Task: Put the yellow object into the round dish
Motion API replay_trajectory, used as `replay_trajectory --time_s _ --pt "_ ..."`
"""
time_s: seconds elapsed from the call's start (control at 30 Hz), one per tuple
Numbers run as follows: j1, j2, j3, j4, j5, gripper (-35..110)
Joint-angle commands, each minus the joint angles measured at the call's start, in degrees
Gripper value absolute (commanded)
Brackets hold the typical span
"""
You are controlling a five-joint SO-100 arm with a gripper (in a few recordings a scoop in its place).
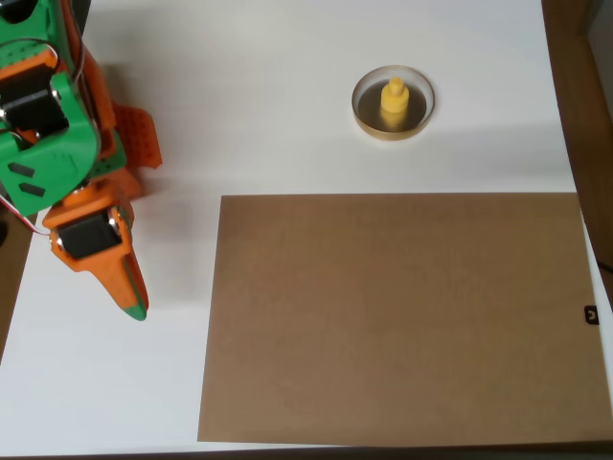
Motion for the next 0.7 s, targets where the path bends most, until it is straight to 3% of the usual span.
replay_trajectory --time_s 0.0,0.67 --pt "1.6 1.1 -0.5 -0.9 -0.4 0" --pt "2.1 1.1 -0.4 -1.0 -0.3 1"
